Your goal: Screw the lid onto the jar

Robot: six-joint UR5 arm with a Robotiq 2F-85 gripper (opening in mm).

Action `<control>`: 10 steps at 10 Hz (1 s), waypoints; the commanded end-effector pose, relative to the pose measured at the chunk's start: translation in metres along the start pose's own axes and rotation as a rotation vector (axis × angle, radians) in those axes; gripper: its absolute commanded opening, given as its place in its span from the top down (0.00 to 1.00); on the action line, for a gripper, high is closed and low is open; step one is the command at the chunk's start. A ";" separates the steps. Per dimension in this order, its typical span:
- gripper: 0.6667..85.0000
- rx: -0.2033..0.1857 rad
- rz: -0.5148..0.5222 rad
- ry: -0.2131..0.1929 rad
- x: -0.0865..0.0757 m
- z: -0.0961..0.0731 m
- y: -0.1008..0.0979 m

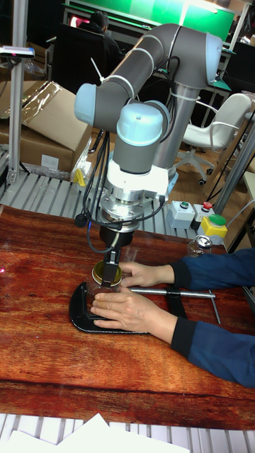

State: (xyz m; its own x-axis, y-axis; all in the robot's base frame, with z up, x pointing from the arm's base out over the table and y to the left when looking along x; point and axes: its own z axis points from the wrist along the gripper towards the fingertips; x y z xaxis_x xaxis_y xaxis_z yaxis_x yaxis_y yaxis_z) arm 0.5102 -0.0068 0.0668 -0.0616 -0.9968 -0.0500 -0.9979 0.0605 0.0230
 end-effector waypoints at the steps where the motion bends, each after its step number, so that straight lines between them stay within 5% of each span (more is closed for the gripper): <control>1: 0.32 -0.005 0.040 -0.009 -0.001 -0.001 0.001; 6: 0.39 -0.024 0.157 0.003 -0.002 -0.001 0.001; 10: 0.40 -0.064 0.277 -0.034 -0.007 -0.001 0.010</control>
State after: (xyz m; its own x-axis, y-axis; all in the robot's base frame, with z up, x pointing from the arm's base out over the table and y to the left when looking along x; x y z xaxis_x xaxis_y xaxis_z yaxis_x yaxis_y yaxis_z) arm 0.5051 -0.0038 0.0665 -0.2560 -0.9657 -0.0442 -0.9649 0.2525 0.0720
